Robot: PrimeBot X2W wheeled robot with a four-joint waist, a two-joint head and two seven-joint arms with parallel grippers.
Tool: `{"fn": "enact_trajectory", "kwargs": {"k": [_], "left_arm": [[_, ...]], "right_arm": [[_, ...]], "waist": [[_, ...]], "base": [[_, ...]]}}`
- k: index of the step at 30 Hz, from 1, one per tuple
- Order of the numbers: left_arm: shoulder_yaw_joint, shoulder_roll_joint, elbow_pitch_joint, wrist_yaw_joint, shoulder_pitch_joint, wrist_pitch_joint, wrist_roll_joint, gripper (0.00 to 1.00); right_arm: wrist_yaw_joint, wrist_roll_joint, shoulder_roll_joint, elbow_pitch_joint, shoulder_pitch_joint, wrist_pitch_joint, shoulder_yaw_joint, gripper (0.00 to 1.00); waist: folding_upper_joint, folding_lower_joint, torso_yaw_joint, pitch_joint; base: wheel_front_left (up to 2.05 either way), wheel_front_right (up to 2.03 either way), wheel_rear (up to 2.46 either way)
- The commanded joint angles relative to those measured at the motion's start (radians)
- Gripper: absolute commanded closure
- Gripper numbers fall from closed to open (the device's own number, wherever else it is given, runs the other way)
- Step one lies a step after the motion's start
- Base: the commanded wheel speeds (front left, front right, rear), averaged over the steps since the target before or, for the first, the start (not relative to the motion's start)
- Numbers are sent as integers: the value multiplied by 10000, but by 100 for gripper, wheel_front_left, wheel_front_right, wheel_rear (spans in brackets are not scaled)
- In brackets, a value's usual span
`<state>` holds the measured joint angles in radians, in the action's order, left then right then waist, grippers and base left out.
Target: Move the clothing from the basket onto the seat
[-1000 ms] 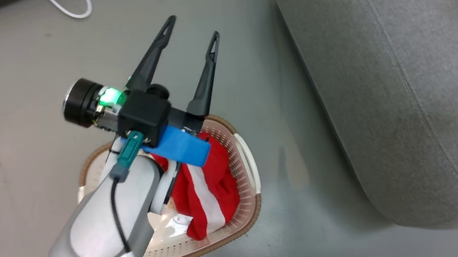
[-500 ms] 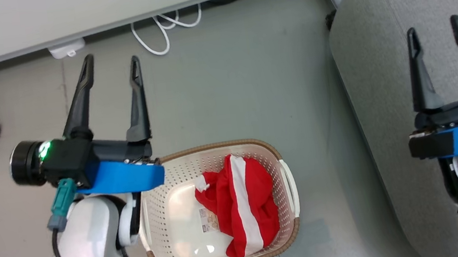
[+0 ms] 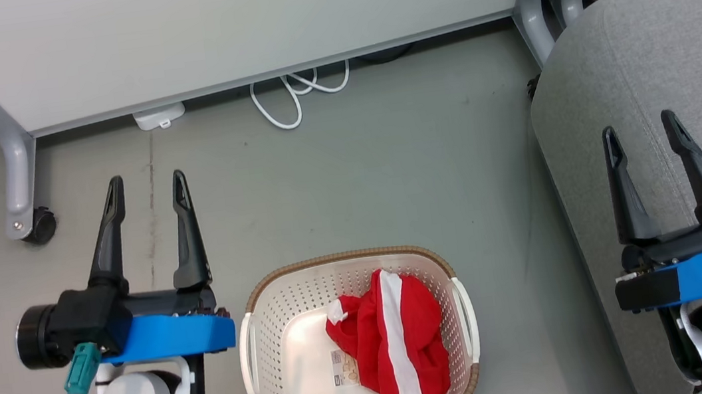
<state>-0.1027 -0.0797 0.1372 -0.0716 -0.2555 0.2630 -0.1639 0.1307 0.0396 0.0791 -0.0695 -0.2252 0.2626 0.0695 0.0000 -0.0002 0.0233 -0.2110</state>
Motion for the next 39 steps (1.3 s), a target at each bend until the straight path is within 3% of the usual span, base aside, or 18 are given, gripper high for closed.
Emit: {"fn": "enact_trajectory", "kwargs": {"k": [1,18,39], "left_arm": [[159,74,38,-83,203,26,91,0],[458,287,694,-510,927,26,312,0],[459,300,745,-574,1020,26,196,0]], "right_arm": [[1,73,-49,-49,218,35,78,0],[1,259,-259,-685,960,34,400,0],[1,355,-293,-812,1129,34,421,0]], "waist": [[0,2,-2,122],[0,2,100,700],[0,2,175,783]], "base": [[0,0,0],[0,0,0],[0,0,0]]}}
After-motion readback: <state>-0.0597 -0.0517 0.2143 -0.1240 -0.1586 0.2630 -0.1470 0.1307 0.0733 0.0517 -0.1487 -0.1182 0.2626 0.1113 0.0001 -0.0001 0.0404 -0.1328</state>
